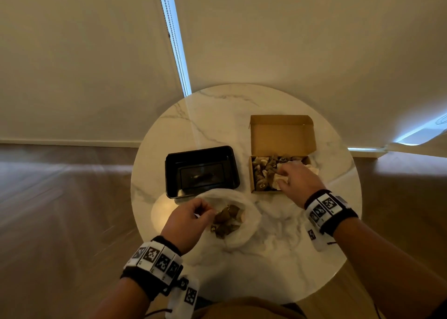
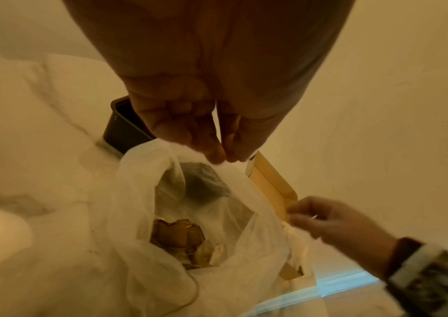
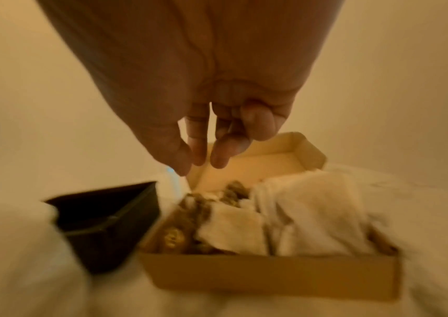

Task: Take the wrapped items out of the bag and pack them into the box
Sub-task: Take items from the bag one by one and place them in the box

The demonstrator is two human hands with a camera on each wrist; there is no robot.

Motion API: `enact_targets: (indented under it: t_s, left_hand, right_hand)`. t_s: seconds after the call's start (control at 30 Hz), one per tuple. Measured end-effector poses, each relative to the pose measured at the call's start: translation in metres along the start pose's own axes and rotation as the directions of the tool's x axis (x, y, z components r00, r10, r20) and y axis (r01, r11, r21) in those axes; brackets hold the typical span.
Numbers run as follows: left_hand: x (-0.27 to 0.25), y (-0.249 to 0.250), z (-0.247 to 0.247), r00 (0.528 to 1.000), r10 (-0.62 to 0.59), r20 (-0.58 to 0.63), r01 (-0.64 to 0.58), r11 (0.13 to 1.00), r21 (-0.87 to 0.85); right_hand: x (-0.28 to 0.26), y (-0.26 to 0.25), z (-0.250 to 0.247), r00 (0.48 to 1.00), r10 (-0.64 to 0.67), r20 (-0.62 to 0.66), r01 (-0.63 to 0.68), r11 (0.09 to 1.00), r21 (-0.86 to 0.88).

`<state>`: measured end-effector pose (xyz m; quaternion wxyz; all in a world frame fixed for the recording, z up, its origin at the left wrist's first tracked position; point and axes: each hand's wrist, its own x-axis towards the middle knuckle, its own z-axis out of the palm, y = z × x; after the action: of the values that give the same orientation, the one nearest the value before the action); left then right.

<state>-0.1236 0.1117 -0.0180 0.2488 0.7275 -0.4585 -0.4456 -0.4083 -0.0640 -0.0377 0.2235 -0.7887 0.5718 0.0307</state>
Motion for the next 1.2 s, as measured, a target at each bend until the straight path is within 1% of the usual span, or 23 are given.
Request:
enact_targets:
  t_s: [0.07, 0.13, 0.2, 0.27, 0.33, 0.37, 0.43, 0.5, 0.57, 0.63, 0.77, 0.87, 0.93, 1.0, 1.07, 1.13, 1.2]
  left_hand:
    - [0.002, -0.005, 0.0, 0.997, 0.012, -0.074, -0.002, 0.992, 0.129]
    - [0.003, -0.013, 0.0, 0.994, 0.006, -0.113, 0.021, 0.971, 0.24]
    - [0.005, -0.021, 0.001, 0.994, -0.033, -0.103, 0.063, 0.953, 0.297]
    - [0.007, -0.026, 0.0, 0.996, -0.073, -0.052, 0.085, 0.951, 0.298]
    - [0.008, -0.032, 0.002, 0.995, -0.099, 0.02, 0.089, 0.956, 0.279]
    - [0.01, -0.034, 0.003, 0.993, -0.107, 0.044, 0.091, 0.954, 0.284]
    - [0.012, -0.037, 0.005, 0.991, -0.119, 0.064, 0.095, 0.951, 0.294]
    - [0.012, -0.038, 0.006, 0.99, -0.118, 0.075, 0.091, 0.952, 0.293]
    - [0.011, -0.037, 0.006, 0.99, -0.106, 0.093, 0.074, 0.951, 0.3]
    - [0.009, -0.035, 0.006, 0.99, -0.089, 0.11, 0.052, 0.952, 0.303]
    - [0.003, -0.034, 0.004, 0.99, -0.062, 0.127, 0.021, 0.954, 0.3]
    - [-0.002, -0.037, 0.001, 0.99, -0.055, 0.126, 0.016, 0.956, 0.293]
    - [-0.004, -0.039, -0.005, 0.993, -0.041, 0.111, 0.008, 0.96, 0.28]
    - [-0.005, -0.041, -0.013, 0.996, -0.016, 0.084, -0.007, 0.965, 0.263]
    - [-0.007, -0.042, -0.023, 0.998, 0.014, 0.056, -0.028, 0.966, 0.256]
    - [-0.01, -0.038, -0.031, 0.999, 0.027, 0.035, -0.034, 0.972, 0.232]
    - [-0.012, -0.026, -0.04, 0.999, 0.039, 0.025, -0.044, 0.975, 0.218]
  right_hand:
    - [-0.022, -0.025, 0.0, 0.996, -0.085, -0.041, 0.089, 0.991, 0.096]
    - [-0.044, -0.056, 0.006, 0.982, -0.187, 0.016, 0.182, 0.968, 0.175]
    - [-0.061, -0.087, 0.018, 0.95, -0.299, 0.087, 0.272, 0.933, 0.236]
    - [-0.068, -0.111, 0.037, 0.918, -0.371, 0.139, 0.329, 0.91, 0.251]
    - [-0.063, -0.129, 0.061, 0.904, -0.373, 0.208, 0.327, 0.918, 0.226]
    - [-0.057, -0.135, 0.074, 0.902, -0.355, 0.247, 0.314, 0.93, 0.19]
    - [-0.045, -0.143, 0.095, 0.9, -0.285, 0.33, 0.272, 0.958, 0.086]
    - [-0.036, -0.145, 0.11, 0.887, -0.221, 0.405, 0.262, 0.964, -0.047]
    - [-0.032, -0.143, 0.118, 0.886, -0.16, 0.435, 0.25, 0.955, -0.158]
    - [-0.031, -0.14, 0.124, 0.9, -0.133, 0.415, 0.232, 0.953, -0.197]
    - [-0.029, -0.138, 0.13, 0.914, -0.126, 0.386, 0.205, 0.964, -0.172]
    - [-0.036, -0.141, 0.124, 0.925, -0.077, 0.371, 0.113, 0.991, -0.077]
    - [-0.045, -0.142, 0.11, 0.949, -0.092, 0.3, 0.102, 0.995, -0.017]
    - [-0.059, -0.14, 0.091, 0.974, -0.118, 0.193, 0.102, 0.991, 0.088]
    - [-0.072, -0.135, 0.07, 0.986, -0.121, 0.116, 0.087, 0.961, 0.263]
    - [-0.084, -0.131, 0.048, 0.991, -0.11, 0.079, 0.063, 0.893, 0.445]
    - [-0.094, -0.128, 0.027, 0.993, -0.102, 0.054, 0.052, 0.815, 0.578]
